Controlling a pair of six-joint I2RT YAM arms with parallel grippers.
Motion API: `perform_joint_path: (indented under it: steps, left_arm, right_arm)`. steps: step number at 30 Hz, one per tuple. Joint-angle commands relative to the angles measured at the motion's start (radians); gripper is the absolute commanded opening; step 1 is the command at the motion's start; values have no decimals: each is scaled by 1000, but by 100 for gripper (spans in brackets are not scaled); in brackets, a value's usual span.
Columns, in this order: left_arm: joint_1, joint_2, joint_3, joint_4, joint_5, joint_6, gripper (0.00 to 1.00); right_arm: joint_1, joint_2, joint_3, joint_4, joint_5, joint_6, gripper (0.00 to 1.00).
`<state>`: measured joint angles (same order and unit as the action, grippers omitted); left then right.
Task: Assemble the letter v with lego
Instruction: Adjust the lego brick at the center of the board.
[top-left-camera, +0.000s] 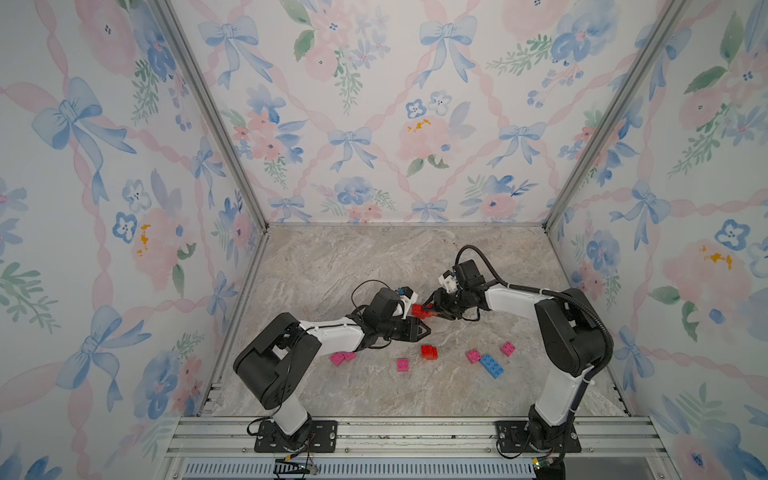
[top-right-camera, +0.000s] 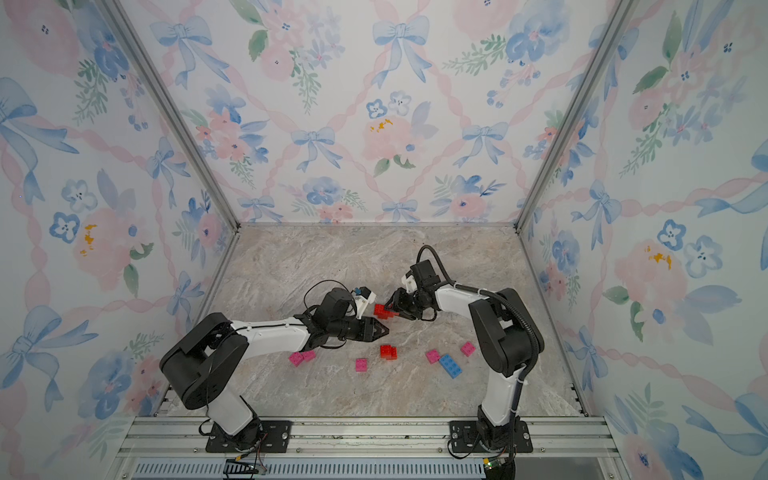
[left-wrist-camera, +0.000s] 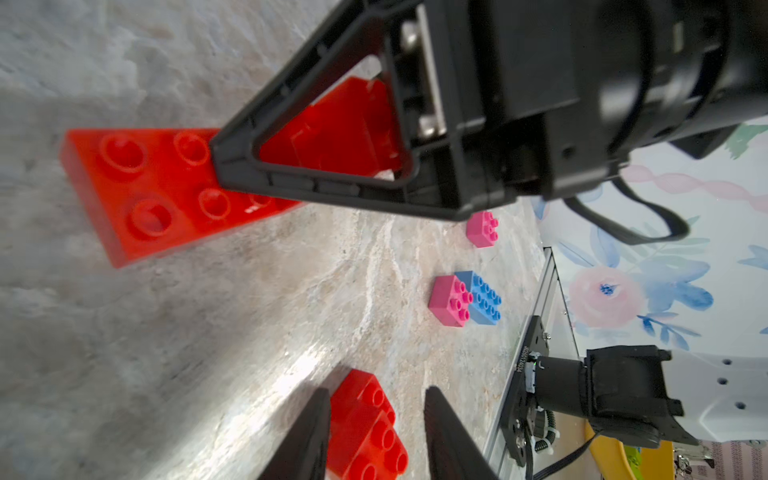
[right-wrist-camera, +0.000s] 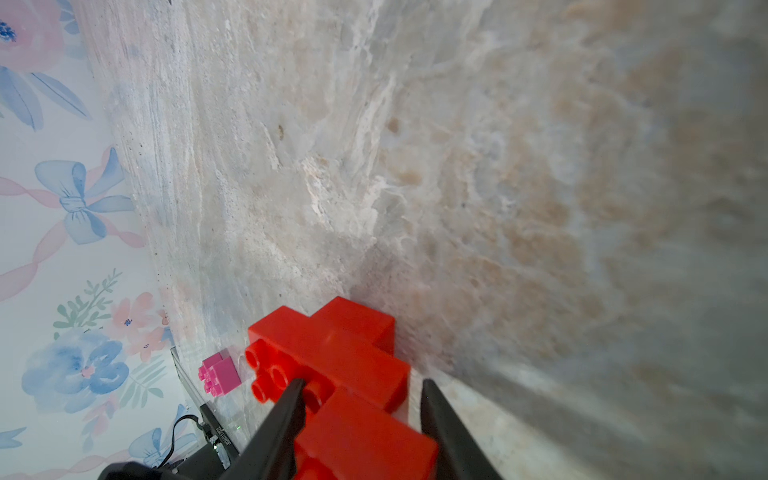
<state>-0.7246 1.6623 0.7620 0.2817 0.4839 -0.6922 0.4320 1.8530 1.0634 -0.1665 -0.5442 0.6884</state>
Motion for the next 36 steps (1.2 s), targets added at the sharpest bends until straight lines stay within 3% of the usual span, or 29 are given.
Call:
perform_joint_path:
  steps: [1,8,25,28,36]
  left_arm:
    - [-17,26,33,-39,-34,45,42]
    - [-45,45,30,-42,-39,31,43]
    - [-90,-86,-70,-84,20,-40,46]
    - [-84,-113,-61,-115,-29,-3,48]
    - [-83,2,43,-129,-72,64,53]
  right_arm:
    - [10,-37,23,-33,13,-15,47]
    - [9,-40,30,-52,16,-23,49]
    - [14,-35,50,-80,16,-42,52]
    - [16,-34,50,-83,16,-47,52]
    - [16,-38,52,-96,17,-57,53]
